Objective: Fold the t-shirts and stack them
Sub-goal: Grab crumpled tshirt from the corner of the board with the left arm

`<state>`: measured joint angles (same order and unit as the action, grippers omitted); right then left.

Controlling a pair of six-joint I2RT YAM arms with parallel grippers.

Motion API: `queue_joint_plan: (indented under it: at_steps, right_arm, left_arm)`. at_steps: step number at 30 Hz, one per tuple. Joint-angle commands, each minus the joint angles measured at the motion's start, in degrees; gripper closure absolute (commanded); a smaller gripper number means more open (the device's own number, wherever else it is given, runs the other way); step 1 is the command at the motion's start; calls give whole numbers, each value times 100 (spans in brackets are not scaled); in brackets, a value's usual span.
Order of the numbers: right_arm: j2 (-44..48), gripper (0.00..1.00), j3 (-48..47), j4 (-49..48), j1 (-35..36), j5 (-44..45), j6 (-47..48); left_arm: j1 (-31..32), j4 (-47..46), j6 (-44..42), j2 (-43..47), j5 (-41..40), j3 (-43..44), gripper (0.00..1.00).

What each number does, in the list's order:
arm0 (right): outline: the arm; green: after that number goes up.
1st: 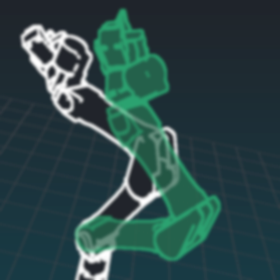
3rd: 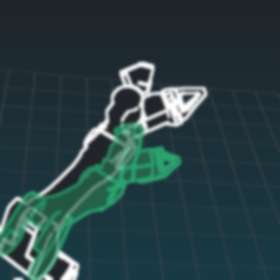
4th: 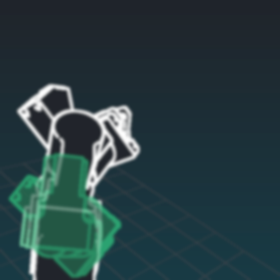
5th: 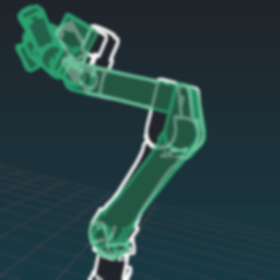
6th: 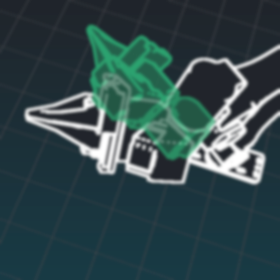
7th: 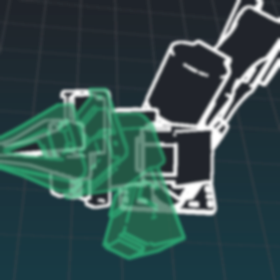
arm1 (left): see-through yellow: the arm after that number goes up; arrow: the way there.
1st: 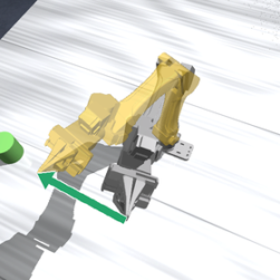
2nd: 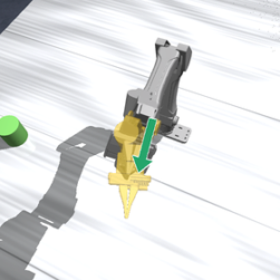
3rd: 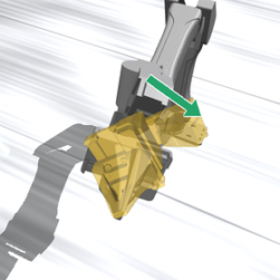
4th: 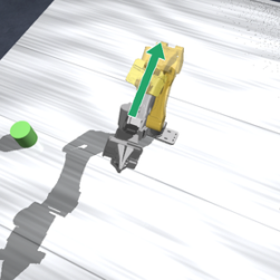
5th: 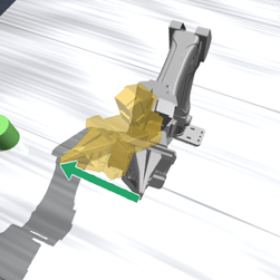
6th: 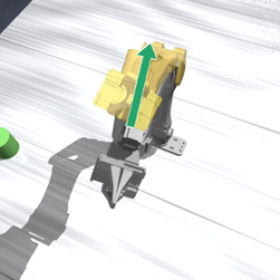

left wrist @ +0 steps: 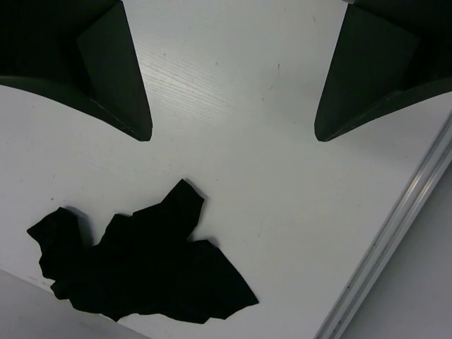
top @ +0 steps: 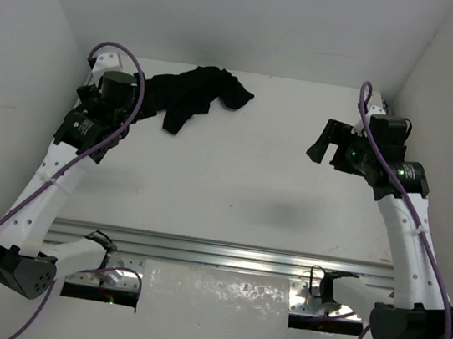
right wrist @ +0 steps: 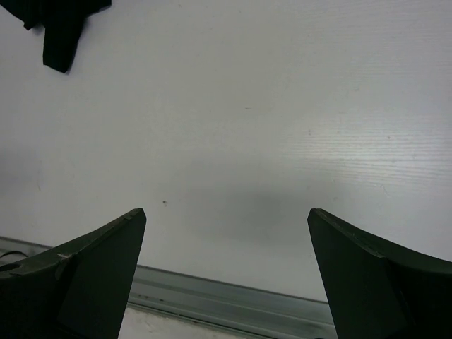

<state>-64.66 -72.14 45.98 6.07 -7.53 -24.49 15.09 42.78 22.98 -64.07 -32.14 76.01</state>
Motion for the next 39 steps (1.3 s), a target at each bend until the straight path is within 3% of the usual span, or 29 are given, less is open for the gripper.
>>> queue_joint_plan:
  at_steps: [1,8,13,15,16,18,19,26,39]
  right_arm:
    - [120,1,-38,-141,-9,164,-65]
    - [296,1,16,-194,-9,190,23]
    - [367,1,208,-229,-9,-10,-91]
    - [376,1,323,-326,-9,-186,-152]
    - [384,1,341,-344,-9,-187,-152]
    - [376,1,341,-379,-9,-354,-205]
    - [384,1,341,-440,-9,-494,-214]
    - [437,1,499,-677,-9,-995,-469]
    - [385,1,763,-748,0,-1303,-495]
  left_arm:
    - [38,-16,92,123,-82,-16,0]
    - [38,151,294,141,-20,-42,0]
    - [-6,-76,838,-95,-144,-568,0]
    - [-503,-156,1390,-997,49,-596,1]
    - [-507,-156,1393,-1002,50,-578,1]
    - [-1223,-314,1656,-1965,1031,-369,11]
    - [-1306,-341,1726,-2656,1243,-211,19]
    - [-1246,-816,1789,-4716,1675,974,34]
    - [-727,-1527,1788,-5194,1861,1074,36]
